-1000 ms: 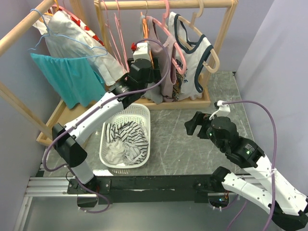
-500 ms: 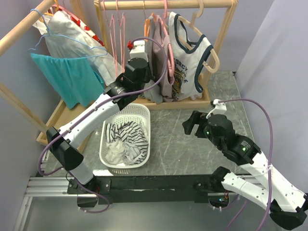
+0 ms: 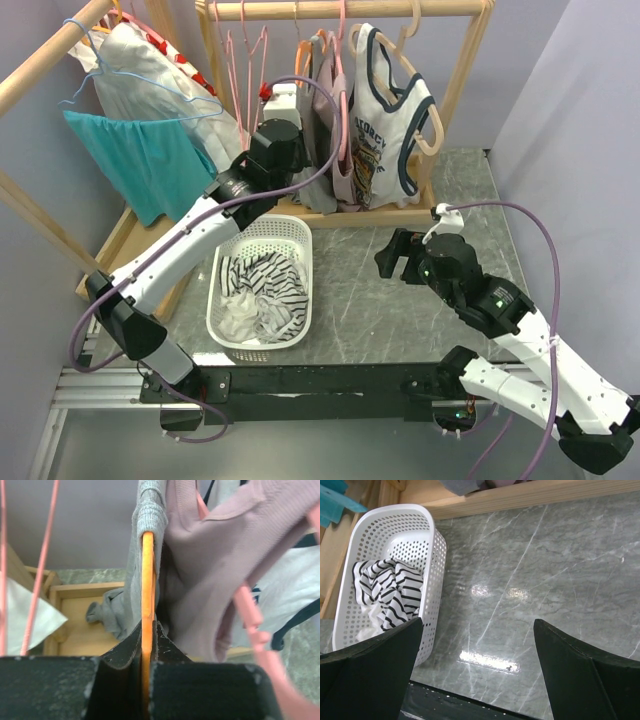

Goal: Remove the tank top from the hanger
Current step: Pick up the hanger from the clothesline.

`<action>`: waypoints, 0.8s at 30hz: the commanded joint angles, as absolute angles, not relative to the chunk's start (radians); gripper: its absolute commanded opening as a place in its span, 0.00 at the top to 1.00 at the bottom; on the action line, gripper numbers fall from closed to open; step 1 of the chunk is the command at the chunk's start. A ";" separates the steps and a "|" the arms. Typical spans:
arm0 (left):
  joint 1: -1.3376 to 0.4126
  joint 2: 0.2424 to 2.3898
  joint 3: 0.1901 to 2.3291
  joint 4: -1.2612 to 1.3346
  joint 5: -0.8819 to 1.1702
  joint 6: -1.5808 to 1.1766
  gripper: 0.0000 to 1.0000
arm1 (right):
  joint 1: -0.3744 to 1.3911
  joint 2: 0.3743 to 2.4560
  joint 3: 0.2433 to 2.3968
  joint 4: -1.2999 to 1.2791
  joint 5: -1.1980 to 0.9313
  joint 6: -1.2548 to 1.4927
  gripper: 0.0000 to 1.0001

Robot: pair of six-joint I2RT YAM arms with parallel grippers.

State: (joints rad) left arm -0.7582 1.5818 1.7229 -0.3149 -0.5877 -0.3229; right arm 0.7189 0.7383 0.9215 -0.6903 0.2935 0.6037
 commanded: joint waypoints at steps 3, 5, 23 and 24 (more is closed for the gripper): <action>-0.756 1.506 1.847 -0.392 -0.621 -0.282 0.99 | 0.709 0.755 0.934 -0.634 0.285 0.583 0.00; -0.756 1.500 1.861 -0.422 -0.629 -0.282 0.99 | 0.707 0.762 0.939 -0.632 0.278 0.580 0.00; -0.756 1.319 1.870 -0.632 -0.528 -0.310 0.99 | 0.692 0.755 0.968 -0.598 0.256 0.574 0.00; -0.756 1.296 1.856 -0.634 -0.529 -0.314 0.99 | 0.692 0.758 0.974 -0.598 0.256 0.574 0.00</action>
